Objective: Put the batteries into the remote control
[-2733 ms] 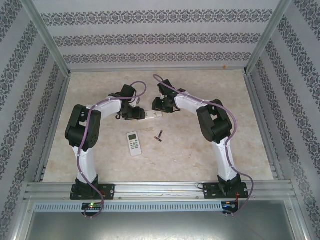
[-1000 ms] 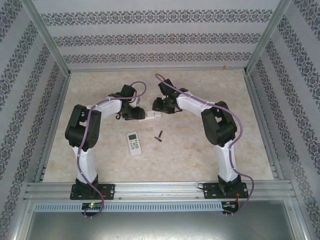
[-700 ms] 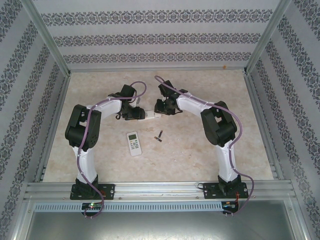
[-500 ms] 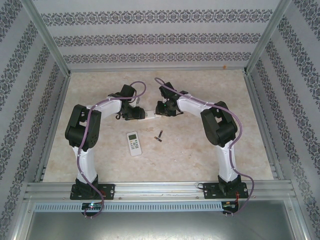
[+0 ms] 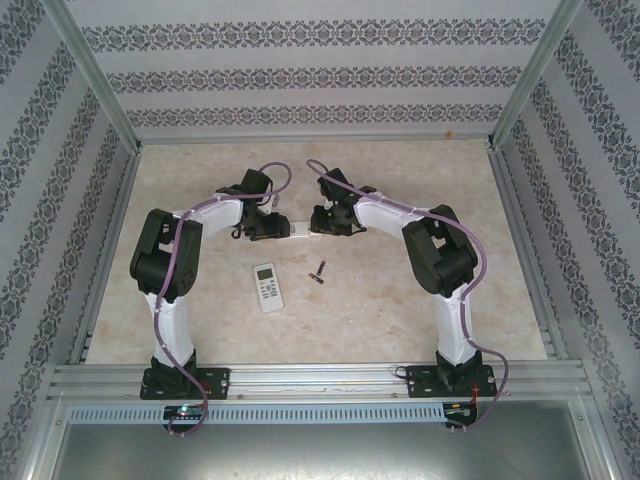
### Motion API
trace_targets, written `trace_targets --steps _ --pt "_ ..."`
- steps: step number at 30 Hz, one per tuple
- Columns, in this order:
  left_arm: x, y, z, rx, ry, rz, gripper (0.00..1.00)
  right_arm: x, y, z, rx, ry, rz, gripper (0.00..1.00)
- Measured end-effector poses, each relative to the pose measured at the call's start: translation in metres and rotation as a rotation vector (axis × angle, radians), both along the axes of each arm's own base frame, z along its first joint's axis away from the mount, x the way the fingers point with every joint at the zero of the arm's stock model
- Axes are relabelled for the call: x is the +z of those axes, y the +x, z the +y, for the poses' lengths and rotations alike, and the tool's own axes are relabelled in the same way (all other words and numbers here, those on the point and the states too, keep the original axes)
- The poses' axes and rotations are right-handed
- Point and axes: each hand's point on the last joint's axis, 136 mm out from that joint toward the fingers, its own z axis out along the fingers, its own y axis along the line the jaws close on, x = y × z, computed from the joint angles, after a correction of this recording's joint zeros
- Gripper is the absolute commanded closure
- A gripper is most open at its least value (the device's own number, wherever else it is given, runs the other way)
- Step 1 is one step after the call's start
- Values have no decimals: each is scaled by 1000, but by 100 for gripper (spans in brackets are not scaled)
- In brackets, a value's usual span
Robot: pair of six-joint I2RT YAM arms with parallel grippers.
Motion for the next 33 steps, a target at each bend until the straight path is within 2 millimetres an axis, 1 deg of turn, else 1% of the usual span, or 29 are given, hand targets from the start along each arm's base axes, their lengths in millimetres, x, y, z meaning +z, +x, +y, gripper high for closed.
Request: trace_targets --steps 9,13,16,21,24,27,29,31,32,33 --pt "-1 0 0 3 -2 -2 48 0 -3 1 2 12 10 72" --pt "0 1 0 6 -3 -2 48 0 -7 1 5 17 23 74" --pt "-1 1 0 7 -4 -3 48 0 -13 0 11 22 35 74" --pt "0 2 0 7 -5 -10 48 1 -29 1 39 32 68 69" --pt "0 3 -1 7 -6 -11 48 1 -42 5 61 43 106 64" --pt "0 3 -1 7 -6 -11 48 6 -44 5 65 47 108 57" --pt "0 3 0 7 -5 -11 48 13 -41 2 56 52 92 53" --pt "0 3 0 7 -5 -12 48 20 -35 -1 46 56 70 46" --pt "0 3 -1 7 -6 -11 48 22 -32 -4 47 55 56 42" --pt "0 3 -1 7 -5 -11 48 24 -28 -5 66 49 35 33"
